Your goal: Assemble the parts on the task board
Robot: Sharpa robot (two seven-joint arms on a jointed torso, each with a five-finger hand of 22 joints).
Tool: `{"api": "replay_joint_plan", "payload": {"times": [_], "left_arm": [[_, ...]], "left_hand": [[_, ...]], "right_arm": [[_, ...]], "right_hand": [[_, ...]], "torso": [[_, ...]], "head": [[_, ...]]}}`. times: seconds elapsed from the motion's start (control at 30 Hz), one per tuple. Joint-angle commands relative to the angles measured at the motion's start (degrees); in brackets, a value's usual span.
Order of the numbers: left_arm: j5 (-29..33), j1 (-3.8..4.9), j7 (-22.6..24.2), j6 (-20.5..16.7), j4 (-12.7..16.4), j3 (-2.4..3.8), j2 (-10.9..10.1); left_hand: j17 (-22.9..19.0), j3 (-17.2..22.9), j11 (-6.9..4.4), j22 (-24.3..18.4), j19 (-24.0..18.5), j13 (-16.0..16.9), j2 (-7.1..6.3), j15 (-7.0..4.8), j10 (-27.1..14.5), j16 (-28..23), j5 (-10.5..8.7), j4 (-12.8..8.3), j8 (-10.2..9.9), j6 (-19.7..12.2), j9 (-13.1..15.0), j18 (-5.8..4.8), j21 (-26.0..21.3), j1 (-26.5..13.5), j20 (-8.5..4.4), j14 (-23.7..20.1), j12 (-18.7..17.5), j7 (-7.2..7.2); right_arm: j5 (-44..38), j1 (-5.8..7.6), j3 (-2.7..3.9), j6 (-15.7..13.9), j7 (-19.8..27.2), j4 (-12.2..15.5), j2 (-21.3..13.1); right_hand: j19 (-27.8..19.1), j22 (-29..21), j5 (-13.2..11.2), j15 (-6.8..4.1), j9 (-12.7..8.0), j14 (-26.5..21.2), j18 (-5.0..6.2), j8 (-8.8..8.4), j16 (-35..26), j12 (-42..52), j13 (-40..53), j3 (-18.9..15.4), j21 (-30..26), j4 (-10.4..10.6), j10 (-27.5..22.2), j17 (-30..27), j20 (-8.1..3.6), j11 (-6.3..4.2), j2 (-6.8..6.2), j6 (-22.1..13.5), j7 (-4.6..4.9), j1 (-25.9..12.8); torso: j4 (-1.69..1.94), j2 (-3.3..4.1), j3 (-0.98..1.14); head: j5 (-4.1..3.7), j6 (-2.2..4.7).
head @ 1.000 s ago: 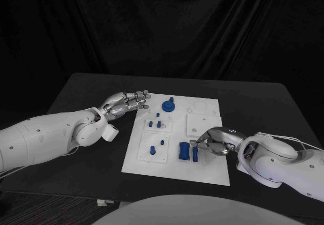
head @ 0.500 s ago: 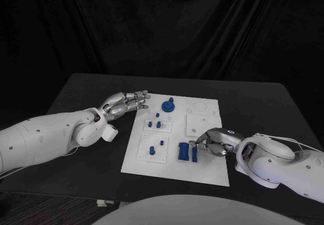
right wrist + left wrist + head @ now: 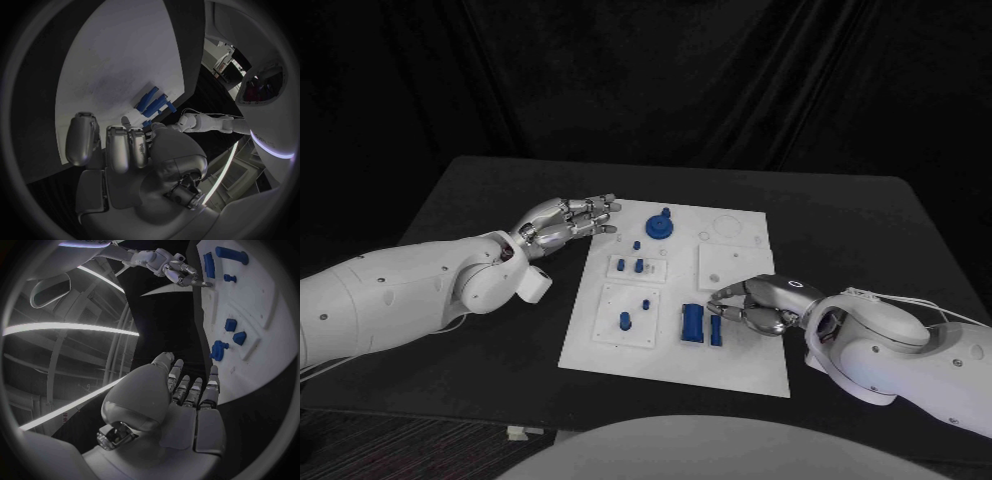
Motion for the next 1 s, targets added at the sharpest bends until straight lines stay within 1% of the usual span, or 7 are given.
{"api": "replay_joint_plan", "payload": {"times": [0.03,0.23,0.27,0.43,0.6,0.77,1.0], "left_arm": [[0.40,-0.14,1.12,0.59,0.10,0.06,0.01],[0.40,-0.29,1.17,0.50,0.10,0.06,-0.04],[0.40,-0.31,1.17,0.48,0.10,0.06,-0.04],[0.40,-0.40,1.17,0.39,0.08,0.06,-0.04],[0.40,-0.46,1.22,0.38,0.10,0.06,-0.07],[0.40,-0.51,1.25,0.40,0.17,0.06,-0.14],[0.40,-0.54,1.26,0.43,0.26,0.06,-0.26]], "left_hand": [[0.06,0.56,0.44,-0.11,0.34,0.11,0.29,-0.29,-0.01,0.36,0.21,-0.02,0.39,0.28,0.05,-0.51,0.14,-0.26,-0.19,0.22,0.36,0.19],[0.06,0.56,0.44,-0.11,0.34,0.11,0.29,-0.29,-0.01,0.36,0.21,-0.02,0.39,0.28,0.05,-0.51,0.14,-0.26,-0.19,0.22,0.36,0.19],[0.06,0.56,0.44,-0.11,0.34,0.11,0.29,-0.29,-0.01,0.36,0.21,-0.02,0.39,0.28,0.05,-0.51,0.14,-0.26,-0.19,0.22,0.36,0.19],[0.06,0.56,0.44,-0.11,0.34,0.11,0.29,-0.29,-0.01,0.36,0.21,-0.02,0.39,0.28,0.05,-0.51,0.14,-0.26,-0.19,0.22,0.36,0.19],[0.06,0.56,0.44,-0.11,0.34,0.11,0.29,-0.29,-0.01,0.36,0.21,-0.02,0.39,0.28,0.05,-0.51,0.14,-0.26,-0.19,0.22,0.36,0.19],[0.07,0.80,0.54,-0.12,0.37,0.12,0.30,-0.34,0.08,0.40,0.23,-0.06,0.44,0.40,0.06,-0.51,0.14,-0.30,-0.20,0.28,0.45,0.27],[0.07,0.80,0.54,-0.12,0.37,0.12,0.30,-0.34,0.08,0.40,0.23,-0.06,0.44,0.40,0.06,-0.51,0.14,-0.30,-0.20,0.28,0.45,0.27]], "right_arm": [[-2.77,-0.11,0.01,-4.50,-0.56,0.23,-0.43],[-3.09,-0.08,0.03,-8.01,1.82,1.28,-1.75],[-3.11,-0.07,0.03,-8.28,2.10,1.50,-2.00],[-3.17,-0.01,0.03,-8.15,3.50,2.43,-3.10],[-3.19,-0.01,0.03,-5.90,4.27,2.90,-3.55],[-3.20,-0.05,0.02,-3.51,4.88,3.24,-3.66],[-3.20,-0.17,0.02,-2.01,5.11,3.28,-3.36]], "right_hand": [[-0.32,10.03,-0.47,-0.34,-0.14,4.50,0.26,-0.31,-0.29,-0.27,14.14,0.31,-0.13,0.00,5.39,7.71,0.11,-0.50,-0.11,-0.31,-0.08,-0.57],[0.40,10.47,-0.91,-0.65,0.14,4.76,-0.05,0.61,0.16,0.32,14.83,0.28,1.29,0.03,5.81,8.68,-0.16,-0.81,0.09,4.63,-0.35,-1.45],[0.68,10.63,-0.94,-0.72,0.29,4.79,-0.17,0.95,0.21,0.53,15.07,0.24,1.84,0.04,5.95,8.76,-0.23,-0.79,0.10,6.83,-0.34,-1.88],[1.27,10.99,-1.81,-1.08,0.63,4.90,-0.43,1.78,0.44,0.53,15.07,0.02,3.08,0.05,5.95,9.24,-0.51,-0.68,0.13,12.49,-0.34,-3.35],[1.48,11.12,-4.10,-1.30,0.33,4.96,-0.53,1.57,0.57,0.53,15.07,-0.32,3.55,0.02,5.95,9.50,-0.75,-0.75,0.08,13.68,-0.46,-4.47],[1.59,11.19,-4.47,-1.38,0.31,4.98,-0.58,1.65,0.62,0.53,15.07,-0.36,3.80,-0.03,5.95,9.62,-0.82,-0.78,0.00,14.20,-0.54,-4.50],[1.68,11.26,-3.91,-1.65,0.23,5.01,-0.62,1.76,0.70,0.53,15.07,-0.18,4.03,-0.05,5.95,9.77,-1.04,-1.14,0.07,15.35,-1.06,-4.15]], "torso": [[-0.01,-0.03,-0.01],[-0.05,-0.08,-0.02],[-0.02,-0.08,-0.02],[0.01,-0.06,-0.01],[0.03,-0.08,0.00],[0.06,-0.06,-0.04],[-0.10,0.09,-0.06]], "head": [[0.12,-0.01],[0.28,-0.01],[0.24,-0.01],[0.10,-0.01],[0.14,-0.01],[0.24,-0.01],[0.39,-0.01]]}}
